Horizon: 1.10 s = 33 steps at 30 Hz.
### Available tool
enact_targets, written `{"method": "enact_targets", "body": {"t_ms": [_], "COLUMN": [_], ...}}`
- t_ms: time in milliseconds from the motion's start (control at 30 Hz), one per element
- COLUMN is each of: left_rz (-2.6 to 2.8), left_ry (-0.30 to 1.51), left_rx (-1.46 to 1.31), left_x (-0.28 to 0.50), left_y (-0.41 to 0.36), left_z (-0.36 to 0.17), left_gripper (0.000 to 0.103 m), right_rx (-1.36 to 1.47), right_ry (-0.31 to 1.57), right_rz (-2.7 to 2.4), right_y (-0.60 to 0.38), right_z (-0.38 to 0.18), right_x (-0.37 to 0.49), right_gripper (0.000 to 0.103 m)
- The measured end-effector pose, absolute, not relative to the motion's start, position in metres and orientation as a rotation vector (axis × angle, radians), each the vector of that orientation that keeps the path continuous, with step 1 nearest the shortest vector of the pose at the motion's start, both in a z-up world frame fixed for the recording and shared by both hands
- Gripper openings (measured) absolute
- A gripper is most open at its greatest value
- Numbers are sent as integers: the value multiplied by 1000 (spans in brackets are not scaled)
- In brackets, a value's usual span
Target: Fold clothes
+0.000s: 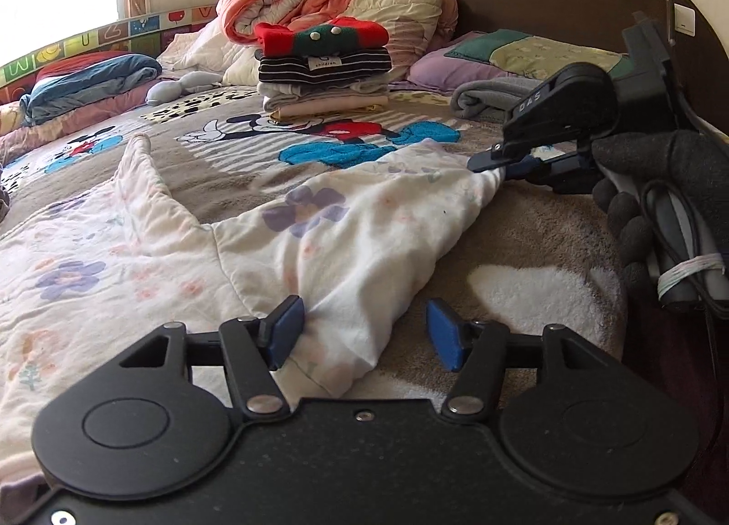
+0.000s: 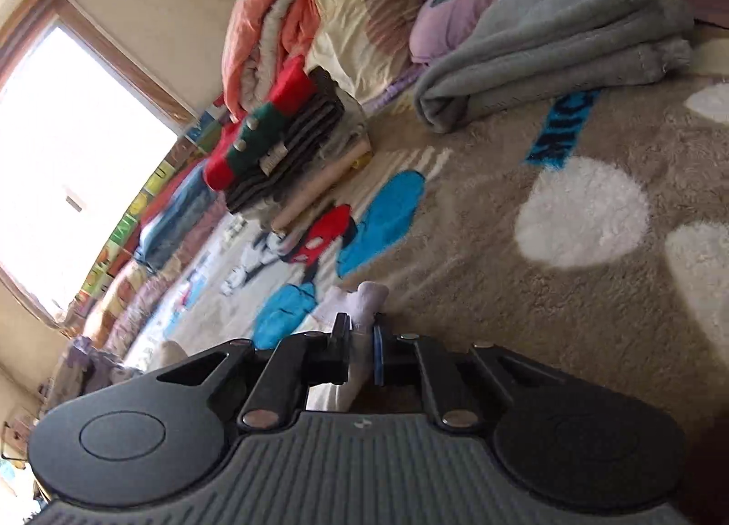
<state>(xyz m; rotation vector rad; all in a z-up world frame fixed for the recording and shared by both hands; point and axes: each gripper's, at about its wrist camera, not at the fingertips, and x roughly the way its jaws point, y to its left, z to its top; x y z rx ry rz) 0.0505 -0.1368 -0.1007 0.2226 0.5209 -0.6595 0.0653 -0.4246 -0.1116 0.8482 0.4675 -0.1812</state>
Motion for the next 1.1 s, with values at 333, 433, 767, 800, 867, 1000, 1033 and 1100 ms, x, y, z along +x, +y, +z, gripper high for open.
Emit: {"method": "enact_targets", "body": {"t_ms": [333,433,767,800,867,1000,1033,1100], "left_rz": [-538,-453,-492,-506,-519,-513,-511,-515], "left_ry": [476,519,540,541,550,584,580,555], "left_rx": [67,36,-3,6,37,115,118,127], "left_x": [50,64,69,68,65,64,62,56], "left_y": [-80,-62,-68,-72,-79,-88,-88,-90], "left_z": [-59,-66,-72,-73,-78,-92,-90,-84], "left_gripper": [54,51,48,48,48,48,48,48], "right_rx": [518,473,361,354,375,336,345,429], "right_ry": [336,361,265,256,247,412,498,568], "right_rz": [-54,68,-151,-163,-98,22,7,-34], "right_y": [-379,-356,-369,-371,-372,-348,-347,-357], "right_z": [-65,-55,-32,-32,-35,-59,-72,-104], "right_x": [64,75,54,51,50,73,83,86], "right_gripper": [23,27,29,31,31,45,44,32]}}
